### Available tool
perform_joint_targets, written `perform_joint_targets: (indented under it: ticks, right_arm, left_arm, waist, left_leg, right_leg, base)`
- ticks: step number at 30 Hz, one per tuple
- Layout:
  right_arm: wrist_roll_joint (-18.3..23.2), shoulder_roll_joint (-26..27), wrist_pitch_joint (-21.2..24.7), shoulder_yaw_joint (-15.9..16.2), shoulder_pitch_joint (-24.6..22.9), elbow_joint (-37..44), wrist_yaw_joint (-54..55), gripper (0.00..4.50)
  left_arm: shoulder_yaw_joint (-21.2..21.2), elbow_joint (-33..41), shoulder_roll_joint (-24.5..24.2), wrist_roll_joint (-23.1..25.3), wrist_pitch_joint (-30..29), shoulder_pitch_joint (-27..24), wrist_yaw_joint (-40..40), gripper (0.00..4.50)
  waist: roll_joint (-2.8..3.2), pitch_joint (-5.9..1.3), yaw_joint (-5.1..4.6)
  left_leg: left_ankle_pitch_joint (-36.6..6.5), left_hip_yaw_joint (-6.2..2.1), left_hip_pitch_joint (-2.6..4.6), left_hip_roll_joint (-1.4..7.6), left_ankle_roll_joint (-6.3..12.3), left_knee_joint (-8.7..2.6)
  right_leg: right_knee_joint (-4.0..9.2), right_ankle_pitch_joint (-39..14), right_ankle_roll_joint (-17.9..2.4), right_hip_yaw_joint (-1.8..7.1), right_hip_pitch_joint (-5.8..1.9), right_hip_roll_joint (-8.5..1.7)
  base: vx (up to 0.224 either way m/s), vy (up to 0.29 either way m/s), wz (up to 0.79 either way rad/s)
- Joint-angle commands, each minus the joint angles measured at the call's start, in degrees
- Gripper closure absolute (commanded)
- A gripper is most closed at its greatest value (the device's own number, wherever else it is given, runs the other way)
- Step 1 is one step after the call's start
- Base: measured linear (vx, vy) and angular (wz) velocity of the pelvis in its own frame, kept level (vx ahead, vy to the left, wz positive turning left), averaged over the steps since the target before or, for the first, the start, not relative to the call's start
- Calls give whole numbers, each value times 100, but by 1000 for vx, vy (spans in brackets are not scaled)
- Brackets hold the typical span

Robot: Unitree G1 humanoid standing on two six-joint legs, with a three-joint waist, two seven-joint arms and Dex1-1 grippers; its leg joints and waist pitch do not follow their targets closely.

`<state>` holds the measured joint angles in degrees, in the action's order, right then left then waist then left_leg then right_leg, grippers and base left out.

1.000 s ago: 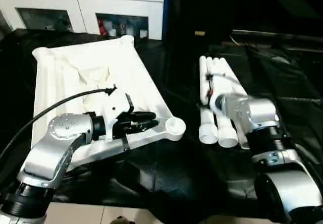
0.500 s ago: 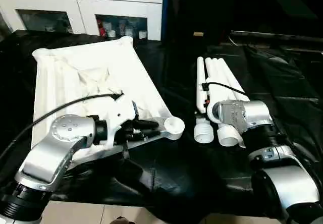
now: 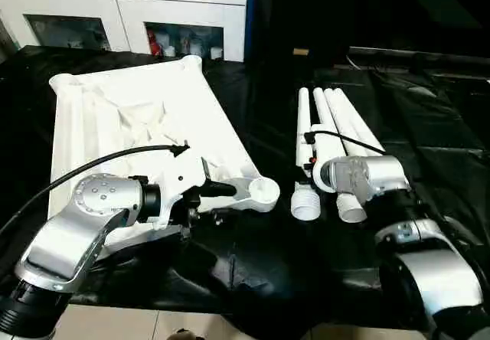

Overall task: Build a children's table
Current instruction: Pick table leg

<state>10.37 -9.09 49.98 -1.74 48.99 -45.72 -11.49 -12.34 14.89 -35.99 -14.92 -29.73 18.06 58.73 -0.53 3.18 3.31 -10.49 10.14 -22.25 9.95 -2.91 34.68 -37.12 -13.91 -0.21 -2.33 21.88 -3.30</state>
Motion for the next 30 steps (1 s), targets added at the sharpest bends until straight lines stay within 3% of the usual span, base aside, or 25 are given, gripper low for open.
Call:
perform_joint_targets:
  ticks: [1,12,13,15,16,18,24,28,30]
  right_arm:
    - [-10,16,62,-84,16,-98,64,148]
    - [120,23,-4,-364,58,-56,154,237]
    - [143,25,-21,-399,46,-12,171,245]
    - [185,26,-100,-452,23,109,150,254]
    - [233,31,-119,-509,14,206,129,262]
    - [255,34,-135,-541,7,283,110,264]
    - [887,86,34,-1037,-56,1002,-251,266]
    - [1136,84,-81,-1209,-149,1373,-533,266]
    - [1484,83,-348,-1236,-380,1991,-1105,266]
  left_arm:
    - [-53,95,-40,-8,-39,47,-28,202]
    - [70,-87,184,-22,-83,197,-299,117]
    - [93,-127,235,-45,-77,230,-328,113]
    - [147,-221,363,-81,-99,323,-447,103]
    - [219,-351,506,-91,-125,428,-618,83]
    - [294,-493,636,-103,-163,531,-781,72]
    - [765,-1140,1370,-337,-369,1178,-1557,23]
    - [1004,-1449,1759,-419,-484,1526,-2039,6]
    - [1350,-1687,2187,-770,-849,1861,-2442,0]
  waist:
    - [69,-395,-3]
    - [85,-408,3]
    - [133,-409,10]
    - [106,-416,9]
    - [165,-419,21]
    - [126,-421,4]
    - [116,-449,34]
    - [104,-446,51]
    - [98,-452,81]
  left_leg:
    - [-372,-63,146,271,-316,-380]
    - [-358,-66,143,264,-320,-371]
    - [-366,-73,145,262,-331,-366]
    - [-367,-66,156,264,-337,-363]
    - [-355,-83,148,259,-354,-364]
    - [-344,-71,145,255,-344,-354]
    - [-148,-89,135,261,-147,-339]
    - [-142,-84,119,255,-21,-325]
    - [-163,-73,127,262,33,-312]
  right_leg:
    - [332,624,-1353,262,-252,-404]
    - [325,750,-1374,259,-271,-403]
    - [319,748,-1375,257,-266,-406]
    - [327,799,-1384,259,-271,-399]
    - [311,830,-1388,250,-274,-404]
    - [319,941,-1395,259,-286,-392]
    - [299,1314,-1445,252,-323,-408]
    - [315,1369,-1524,255,-340,-417]
    - [321,1343,-1524,256,-342,-433]
  base:
    - [0,0,0]
    - [0,0,0]
    - [0,0,0]
    - [0,0,0]
    - [0,0,0]
    - [0,0,0]
    - [0,0,0]
    - [0,0,0]
    - [0,0,0]
